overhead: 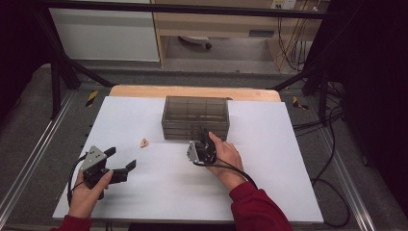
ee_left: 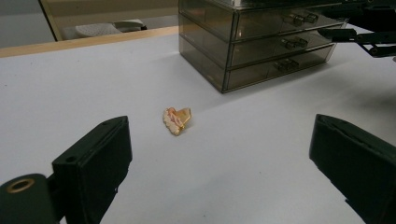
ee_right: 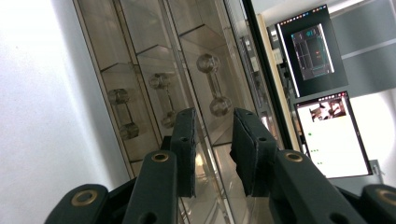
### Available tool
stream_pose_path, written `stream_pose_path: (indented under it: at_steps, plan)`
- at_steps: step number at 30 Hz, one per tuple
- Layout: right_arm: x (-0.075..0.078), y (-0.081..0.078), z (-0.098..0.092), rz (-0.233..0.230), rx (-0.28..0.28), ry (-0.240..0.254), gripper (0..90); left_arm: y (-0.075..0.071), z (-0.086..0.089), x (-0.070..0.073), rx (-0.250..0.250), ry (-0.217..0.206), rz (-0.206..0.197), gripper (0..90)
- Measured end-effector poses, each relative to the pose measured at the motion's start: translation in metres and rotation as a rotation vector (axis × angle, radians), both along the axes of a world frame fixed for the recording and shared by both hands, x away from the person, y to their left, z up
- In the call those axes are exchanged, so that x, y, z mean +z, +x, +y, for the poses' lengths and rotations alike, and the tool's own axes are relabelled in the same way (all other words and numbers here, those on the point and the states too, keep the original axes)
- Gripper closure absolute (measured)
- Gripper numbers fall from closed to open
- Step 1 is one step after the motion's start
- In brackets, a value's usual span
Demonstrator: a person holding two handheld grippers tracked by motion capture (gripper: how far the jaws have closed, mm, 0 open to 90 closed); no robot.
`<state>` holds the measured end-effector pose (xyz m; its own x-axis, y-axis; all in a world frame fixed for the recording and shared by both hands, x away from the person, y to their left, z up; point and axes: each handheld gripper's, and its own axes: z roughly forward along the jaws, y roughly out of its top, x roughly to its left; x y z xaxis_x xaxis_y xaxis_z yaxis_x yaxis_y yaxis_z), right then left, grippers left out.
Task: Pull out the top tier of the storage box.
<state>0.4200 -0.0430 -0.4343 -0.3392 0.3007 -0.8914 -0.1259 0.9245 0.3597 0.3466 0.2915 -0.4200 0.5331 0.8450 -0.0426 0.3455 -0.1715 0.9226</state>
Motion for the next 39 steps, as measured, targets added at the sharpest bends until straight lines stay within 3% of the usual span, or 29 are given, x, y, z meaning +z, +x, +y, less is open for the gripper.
stream_pose_path:
  at_steps: [22, 39]
  plan:
    - [0.001, 0.008, 0.010, -0.039, 0.009, -0.097, 79.3, 0.000, 0.000, 0.001, -0.004, 0.001, 0.000, 6.1]
    - [0.000, 0.009, 0.016, -0.060, 0.006, -0.153, 78.1, 0.000, 0.000, 0.001, -0.009, 0.001, 0.002, 6.3]
